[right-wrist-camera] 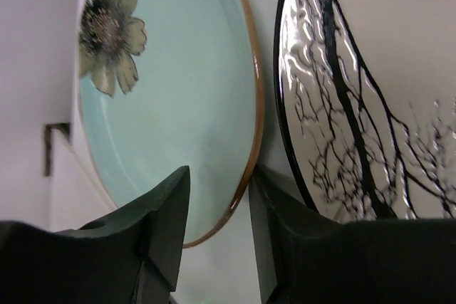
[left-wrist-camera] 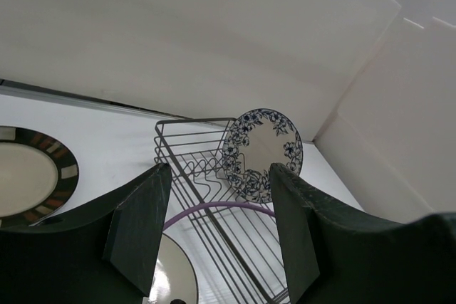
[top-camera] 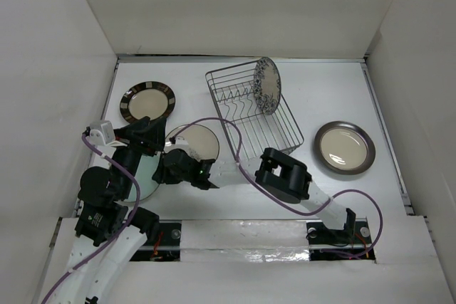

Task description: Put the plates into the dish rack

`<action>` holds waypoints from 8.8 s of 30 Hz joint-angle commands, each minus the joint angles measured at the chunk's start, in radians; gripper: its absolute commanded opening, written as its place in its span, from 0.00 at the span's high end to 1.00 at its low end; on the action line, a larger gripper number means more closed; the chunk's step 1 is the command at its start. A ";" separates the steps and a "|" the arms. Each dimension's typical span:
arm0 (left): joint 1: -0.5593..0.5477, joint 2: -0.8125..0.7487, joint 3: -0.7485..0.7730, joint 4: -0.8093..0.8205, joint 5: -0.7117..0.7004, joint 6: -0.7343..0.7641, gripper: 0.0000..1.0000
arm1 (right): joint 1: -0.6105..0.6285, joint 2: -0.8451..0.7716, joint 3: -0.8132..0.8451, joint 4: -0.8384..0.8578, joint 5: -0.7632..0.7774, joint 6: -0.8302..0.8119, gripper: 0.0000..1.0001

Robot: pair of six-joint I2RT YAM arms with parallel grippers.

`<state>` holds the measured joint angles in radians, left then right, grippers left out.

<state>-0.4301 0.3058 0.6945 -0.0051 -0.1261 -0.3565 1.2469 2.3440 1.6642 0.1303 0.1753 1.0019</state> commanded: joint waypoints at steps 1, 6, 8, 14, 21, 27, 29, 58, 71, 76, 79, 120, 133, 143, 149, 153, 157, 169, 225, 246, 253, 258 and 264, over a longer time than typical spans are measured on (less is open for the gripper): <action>0.004 -0.008 0.017 0.054 0.016 0.013 0.46 | -0.012 0.049 -0.009 0.092 -0.034 0.061 0.59; 0.004 -0.011 0.014 0.054 0.016 0.014 0.46 | -0.012 0.035 -0.055 0.138 -0.017 0.086 0.91; 0.004 -0.011 0.016 0.056 0.017 0.014 0.46 | -0.012 0.026 -0.076 0.173 -0.013 0.087 1.00; 0.004 -0.001 0.016 0.057 0.019 0.017 0.46 | -0.012 -0.032 -0.176 0.339 -0.013 0.069 1.00; 0.004 0.004 0.014 0.057 -0.006 0.025 0.46 | -0.047 -0.173 -0.234 0.505 -0.059 -0.002 1.00; 0.004 0.018 0.036 0.053 -0.033 0.034 0.46 | -0.098 -0.277 -0.280 0.575 -0.115 -0.005 1.00; 0.004 0.015 0.051 0.054 -0.041 0.037 0.46 | -0.122 -0.302 -0.296 0.598 -0.134 -0.008 1.00; 0.004 -0.120 -0.013 0.086 -0.075 0.057 0.58 | -0.529 -0.774 -0.311 0.201 0.090 -0.520 1.00; 0.004 -0.091 -0.019 0.086 -0.041 0.054 0.58 | -0.629 -0.848 -0.204 0.071 0.532 -0.951 1.00; 0.004 -0.080 -0.018 0.080 -0.038 0.057 0.58 | -0.629 -0.813 -0.179 0.068 0.605 -1.097 1.00; 0.004 -0.076 -0.024 0.083 -0.052 0.059 0.58 | -0.629 -0.804 -0.169 0.071 0.633 -1.134 1.00; 0.004 -0.028 -0.015 0.065 -0.026 0.065 0.58 | -0.572 -0.603 -0.310 0.077 0.697 -1.168 1.00; 0.004 -0.022 -0.013 0.060 -0.024 0.065 0.58 | -0.540 -0.580 -0.328 0.081 0.748 -1.142 0.74; 0.004 -0.031 -0.013 0.066 -0.024 0.065 0.57 | -0.482 -0.733 -0.296 -0.011 0.704 -1.060 0.39; 0.004 -0.036 -0.010 0.066 -0.023 0.065 0.64 | -0.263 -0.810 -0.336 -0.080 0.512 -0.857 0.95; 0.004 -0.033 -0.001 0.057 -0.012 0.060 0.89 | -0.111 -0.790 -0.379 -0.054 0.385 -0.628 1.00; 0.004 -0.046 0.000 0.062 -0.021 0.056 1.00 | -0.004 -0.752 -0.426 -0.027 0.369 -0.443 1.00; 0.004 -0.086 0.016 0.065 0.005 0.018 1.00 | 0.131 -0.526 -0.580 0.062 0.394 0.230 0.50; -0.469 -0.048 -0.058 0.039 -0.305 0.048 0.95 | 0.114 -0.069 -0.517 -0.143 0.816 1.551 0.99; -0.389 0.079 -0.047 0.039 -0.302 0.128 0.95 | 0.368 -0.479 -0.819 0.267 0.866 0.744 1.00; -0.389 0.023 -0.044 0.017 -0.352 0.123 0.95 | 0.407 -0.593 -0.752 0.190 1.007 0.378 1.00; -0.389 0.024 -0.044 0.007 -0.356 0.120 0.95 | 0.407 -0.684 -0.709 0.296 1.153 0.060 1.00; -0.389 0.026 -0.035 0.008 -0.352 0.113 0.93 | 0.319 -0.767 -0.790 0.881 1.101 -0.555 1.00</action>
<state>-0.8227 0.3382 0.6361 -0.0223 -0.4683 -0.2447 1.6062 1.6558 0.8768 0.5243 1.1584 0.8387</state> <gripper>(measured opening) 0.066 0.043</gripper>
